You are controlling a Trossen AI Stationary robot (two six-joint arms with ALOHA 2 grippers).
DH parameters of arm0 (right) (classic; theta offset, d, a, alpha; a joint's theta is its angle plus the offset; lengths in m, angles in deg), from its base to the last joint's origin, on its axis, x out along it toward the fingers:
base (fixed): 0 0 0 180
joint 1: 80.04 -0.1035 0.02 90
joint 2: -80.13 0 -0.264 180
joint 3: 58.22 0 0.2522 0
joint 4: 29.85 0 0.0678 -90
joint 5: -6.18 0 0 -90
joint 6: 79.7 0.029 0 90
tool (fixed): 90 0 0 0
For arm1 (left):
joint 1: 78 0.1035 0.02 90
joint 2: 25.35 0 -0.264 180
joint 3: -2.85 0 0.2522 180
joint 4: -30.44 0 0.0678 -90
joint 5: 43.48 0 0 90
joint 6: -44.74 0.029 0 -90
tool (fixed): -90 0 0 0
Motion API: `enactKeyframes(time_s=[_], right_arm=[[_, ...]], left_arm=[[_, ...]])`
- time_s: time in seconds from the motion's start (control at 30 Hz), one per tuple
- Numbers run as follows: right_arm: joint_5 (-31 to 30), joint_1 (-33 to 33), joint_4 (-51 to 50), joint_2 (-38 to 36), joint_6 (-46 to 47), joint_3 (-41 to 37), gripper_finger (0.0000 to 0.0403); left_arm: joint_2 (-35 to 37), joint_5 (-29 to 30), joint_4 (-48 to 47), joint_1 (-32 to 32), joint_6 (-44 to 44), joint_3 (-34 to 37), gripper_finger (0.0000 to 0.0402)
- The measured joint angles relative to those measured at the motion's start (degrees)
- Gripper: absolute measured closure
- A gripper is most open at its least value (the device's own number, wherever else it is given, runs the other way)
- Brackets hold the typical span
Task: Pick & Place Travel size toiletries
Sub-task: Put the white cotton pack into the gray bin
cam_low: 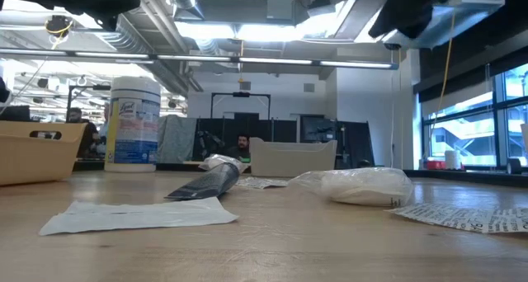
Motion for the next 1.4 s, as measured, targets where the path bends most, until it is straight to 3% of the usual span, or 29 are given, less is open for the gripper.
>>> enactKeyframes(time_s=[0.33, 0.8, 1.4], right_arm=[[0.1, 0.0, 15.4, 0.0, 0.0, -5.4, 0.0349], [1.8, 0.0, 22.7, 4.2, -6.4, -5.4, 0.0291], [2.9, 0.0, 28.4, 7.2, -6.5, -5.4, 0.0231]], left_arm=[[0.0, 0.0, 0.0, 0.0, 0.0, 0.0, 0.0320], [0.0, 0.0, 0.0, 0.0, 0.0, 0.0, 0.0320], [0.0, 0.0, 0.0, 0.0, 0.0, 0.0, 0.0320]])
